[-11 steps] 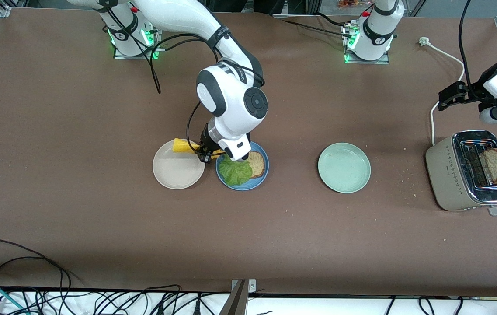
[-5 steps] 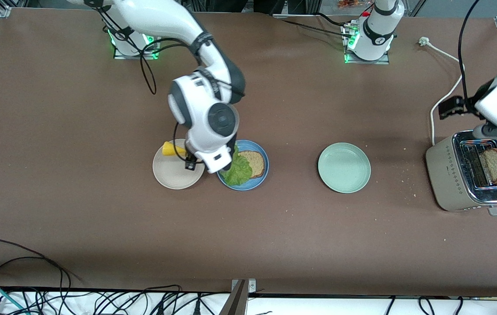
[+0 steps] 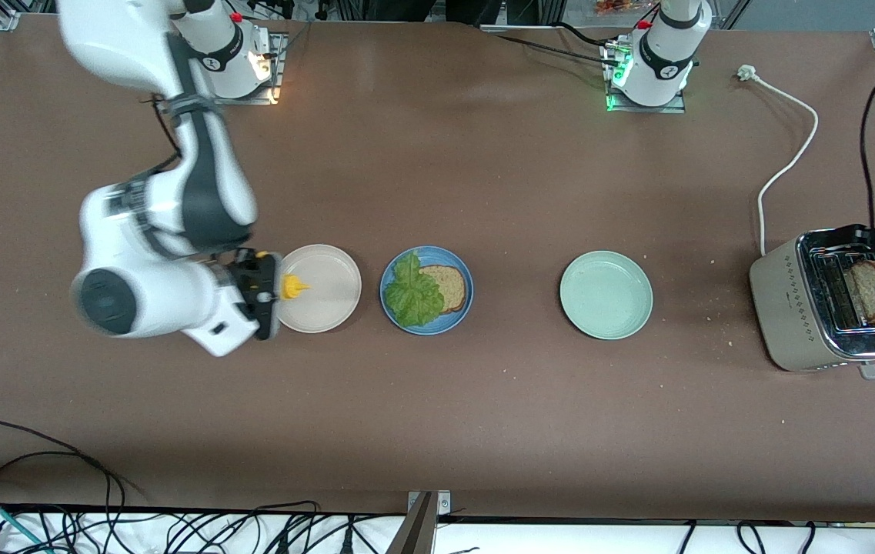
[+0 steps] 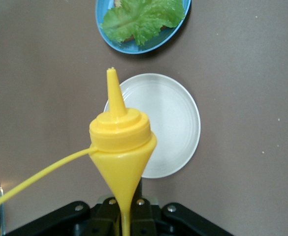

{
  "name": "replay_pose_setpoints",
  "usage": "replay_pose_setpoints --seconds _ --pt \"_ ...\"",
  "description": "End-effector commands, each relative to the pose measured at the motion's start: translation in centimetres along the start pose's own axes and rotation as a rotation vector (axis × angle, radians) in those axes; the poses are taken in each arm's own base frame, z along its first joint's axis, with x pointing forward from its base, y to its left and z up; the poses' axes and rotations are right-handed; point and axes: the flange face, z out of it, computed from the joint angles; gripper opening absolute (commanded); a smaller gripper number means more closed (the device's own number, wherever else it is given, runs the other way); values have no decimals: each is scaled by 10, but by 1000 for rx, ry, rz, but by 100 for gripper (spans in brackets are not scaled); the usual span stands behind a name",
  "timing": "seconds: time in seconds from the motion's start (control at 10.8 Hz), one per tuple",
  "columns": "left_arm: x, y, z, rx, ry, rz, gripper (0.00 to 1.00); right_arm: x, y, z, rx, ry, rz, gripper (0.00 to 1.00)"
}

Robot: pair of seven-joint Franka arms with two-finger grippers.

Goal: Make sandwich in blue plate with both arms
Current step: 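Return the bottle beside the white plate while the left gripper reaches the toaster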

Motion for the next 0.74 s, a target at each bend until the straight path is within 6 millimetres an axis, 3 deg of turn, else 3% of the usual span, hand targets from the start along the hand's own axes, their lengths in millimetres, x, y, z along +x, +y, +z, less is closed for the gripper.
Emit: replay_pose_setpoints --seconds 0.0,0.28,0.46,0.65 --pt "-1 -68 23 -11 39 -20 100 -105 24 3 123 310 -168 0" --pt "-9 -109 60 -39 17 -82 100 -172 33 31 160 521 -291 0" --pt "-6 -124 87 -52 10 -101 100 -205 38 64 178 655 -366 0" --pt "1 -124 99 -53 9 -101 100 -230 46 97 179 765 -427 0"
